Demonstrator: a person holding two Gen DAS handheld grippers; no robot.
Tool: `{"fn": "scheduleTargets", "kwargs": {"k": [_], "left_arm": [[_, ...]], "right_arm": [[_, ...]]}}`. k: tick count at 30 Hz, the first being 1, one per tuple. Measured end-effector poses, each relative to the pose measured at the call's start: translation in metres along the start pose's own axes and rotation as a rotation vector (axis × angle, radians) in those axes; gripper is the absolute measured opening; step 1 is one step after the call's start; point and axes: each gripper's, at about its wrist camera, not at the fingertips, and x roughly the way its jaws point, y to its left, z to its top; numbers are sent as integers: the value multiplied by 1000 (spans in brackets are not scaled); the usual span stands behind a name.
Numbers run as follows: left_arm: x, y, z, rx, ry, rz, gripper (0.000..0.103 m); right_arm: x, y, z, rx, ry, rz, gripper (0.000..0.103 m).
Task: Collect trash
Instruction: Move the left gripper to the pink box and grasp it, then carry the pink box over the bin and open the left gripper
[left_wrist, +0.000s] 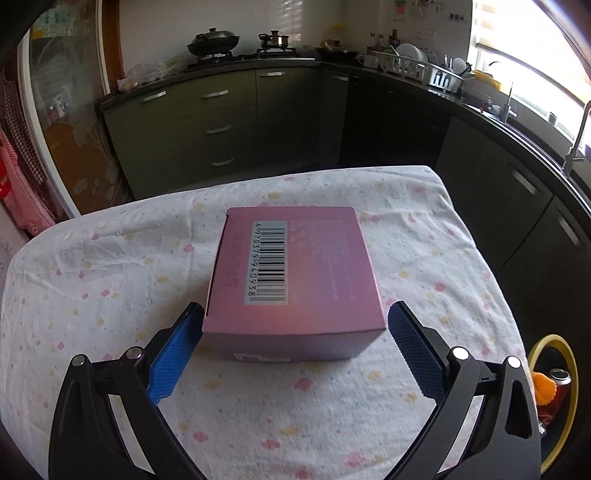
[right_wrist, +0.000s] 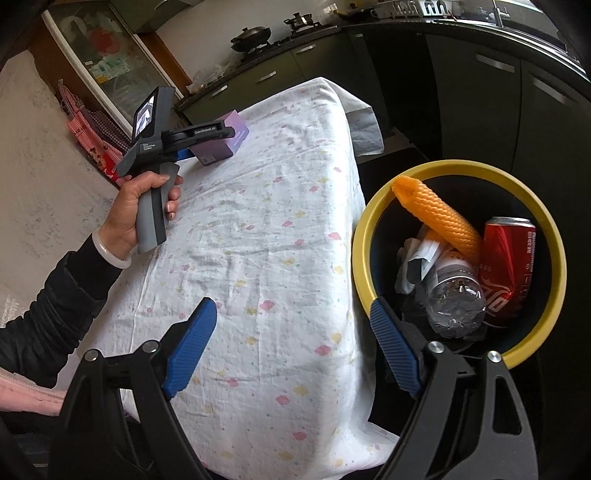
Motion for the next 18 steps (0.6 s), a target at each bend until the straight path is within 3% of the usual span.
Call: {"fn": "scheduleTargets", "kwargs": {"k": [3,7,18], "left_arm": [[1,1,1,-5,-14,19,93],[3,1,1,0,-9,20,77],[-18,1,-11,43,-57,35,76]], "right_arm": [[1,-1,0,6,1,4,81],[1,-2,-1,10,0,7,81],[-1,0,-5,14,-8,20,81]]}}
